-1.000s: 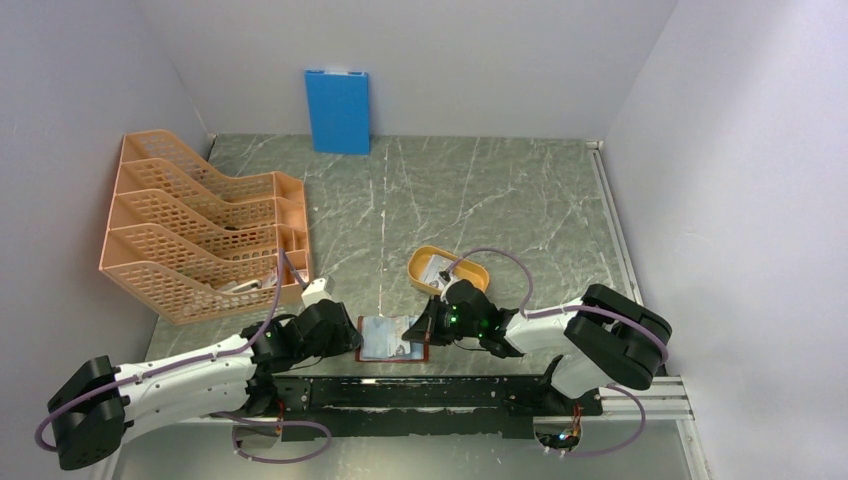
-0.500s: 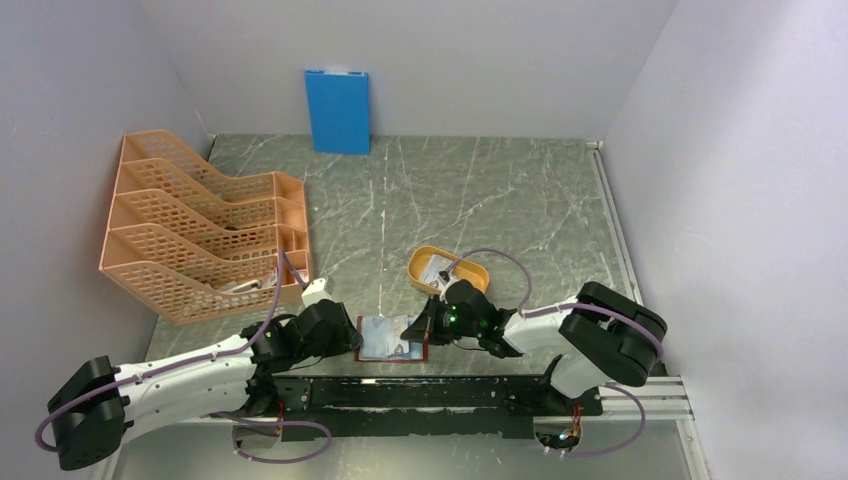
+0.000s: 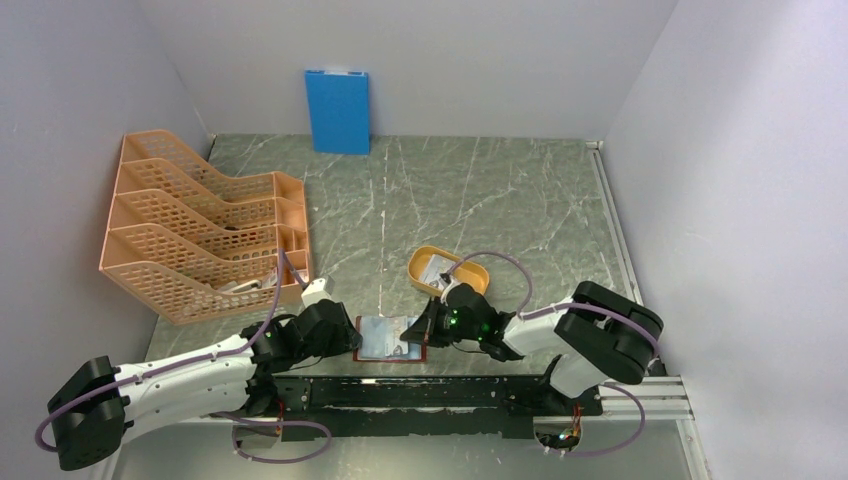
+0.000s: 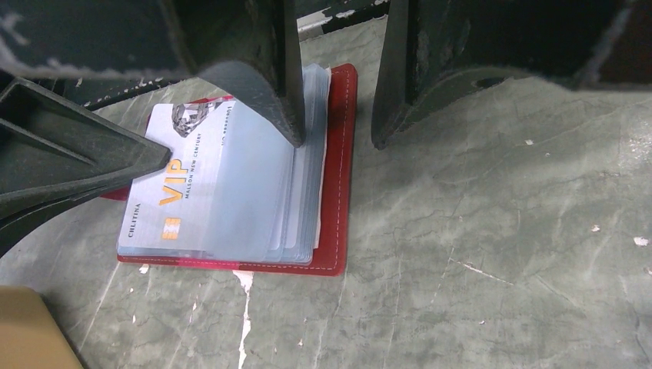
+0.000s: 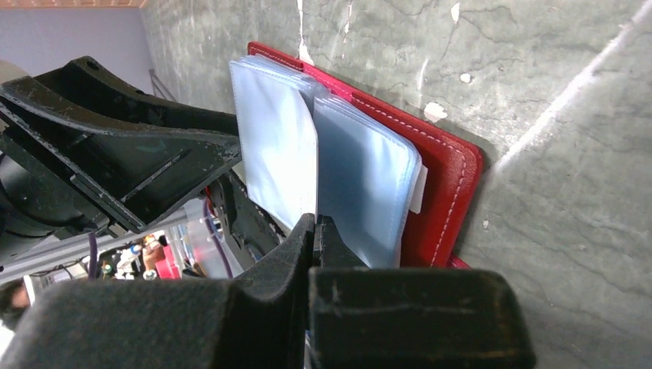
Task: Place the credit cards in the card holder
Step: Insert the credit card into the card holder.
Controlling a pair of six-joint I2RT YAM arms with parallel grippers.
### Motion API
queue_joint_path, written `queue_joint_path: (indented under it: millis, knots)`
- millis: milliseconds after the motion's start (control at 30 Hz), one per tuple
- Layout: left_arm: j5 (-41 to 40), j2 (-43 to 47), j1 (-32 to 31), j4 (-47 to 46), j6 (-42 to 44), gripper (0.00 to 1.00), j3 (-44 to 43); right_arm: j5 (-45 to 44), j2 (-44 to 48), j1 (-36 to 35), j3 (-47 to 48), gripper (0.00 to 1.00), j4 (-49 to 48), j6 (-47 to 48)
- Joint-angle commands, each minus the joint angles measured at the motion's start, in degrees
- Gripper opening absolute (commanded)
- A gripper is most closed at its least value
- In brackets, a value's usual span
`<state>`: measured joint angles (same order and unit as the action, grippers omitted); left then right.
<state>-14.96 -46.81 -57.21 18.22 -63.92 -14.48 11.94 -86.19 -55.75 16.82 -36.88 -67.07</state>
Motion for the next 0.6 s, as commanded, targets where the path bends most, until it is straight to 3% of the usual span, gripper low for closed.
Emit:
queue_joint_path:
  millis: [0,233,567]
  knots:
    - [1.63,-0.42,0.17,4.06,-0.06,0.43,2.28,-2.41,-0.40,-0.30,-1.26,0.00,0.81,0.31]
    - [1.18,0.18,0.16,5.04,-0.50,0.41,2.22,0.81,-2.82,-0.82,-0.56,0.00,-3.21,0.86]
    - [0.74,0.34,0.15,6.32,-0.83,0.23,2.29,-1.34,-3.57,-1.64,-1.86,0.00,-5.32,-1.24]
